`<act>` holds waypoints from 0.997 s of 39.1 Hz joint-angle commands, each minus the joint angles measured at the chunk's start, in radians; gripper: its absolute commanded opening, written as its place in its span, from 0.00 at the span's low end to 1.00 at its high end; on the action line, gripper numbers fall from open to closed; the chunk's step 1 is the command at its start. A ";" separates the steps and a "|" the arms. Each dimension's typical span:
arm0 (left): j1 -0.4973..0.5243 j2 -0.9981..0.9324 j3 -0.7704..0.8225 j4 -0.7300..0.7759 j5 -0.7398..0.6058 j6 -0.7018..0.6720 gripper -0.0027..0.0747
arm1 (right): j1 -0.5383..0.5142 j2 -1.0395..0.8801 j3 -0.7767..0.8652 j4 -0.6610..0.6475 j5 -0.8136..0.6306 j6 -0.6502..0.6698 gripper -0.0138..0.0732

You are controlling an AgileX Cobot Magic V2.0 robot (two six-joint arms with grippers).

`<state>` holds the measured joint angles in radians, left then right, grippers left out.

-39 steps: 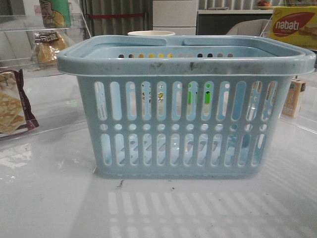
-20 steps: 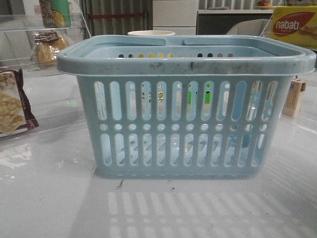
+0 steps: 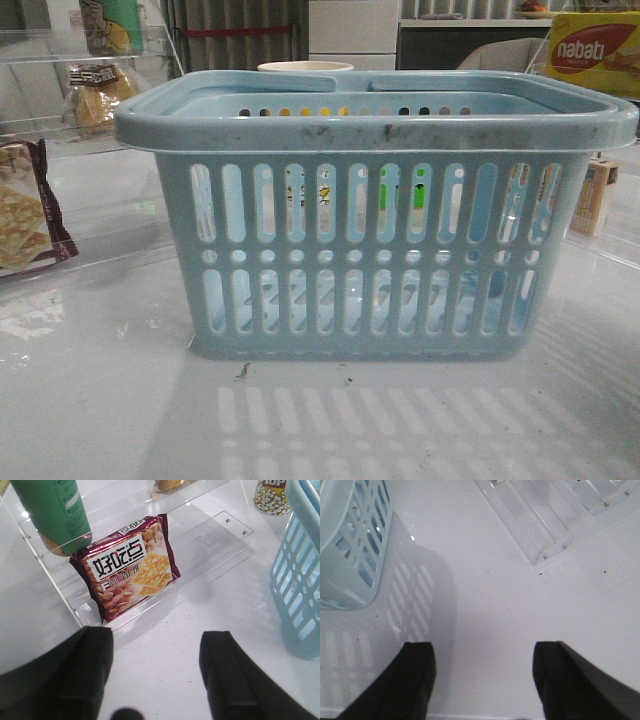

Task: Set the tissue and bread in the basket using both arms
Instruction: 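Reach the right gripper to the white tissue pack and grasp it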

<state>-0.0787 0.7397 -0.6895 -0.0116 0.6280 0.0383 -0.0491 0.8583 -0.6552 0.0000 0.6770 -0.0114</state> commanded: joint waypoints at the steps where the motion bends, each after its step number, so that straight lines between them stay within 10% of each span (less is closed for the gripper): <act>1: -0.001 0.019 -0.028 -0.009 -0.082 -0.007 0.65 | -0.054 0.077 -0.088 -0.013 -0.078 -0.002 0.79; 11: -0.001 0.019 -0.028 -0.009 -0.088 -0.007 0.65 | -0.218 0.387 -0.368 -0.013 -0.085 -0.003 0.79; 39: -0.001 0.019 -0.028 -0.009 -0.088 -0.007 0.65 | -0.224 0.867 -0.782 0.106 -0.126 -0.003 0.65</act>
<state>-0.0787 0.7590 -0.6895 -0.0133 0.6189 0.0383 -0.2681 1.7493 -1.3847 0.0799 0.6223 -0.0114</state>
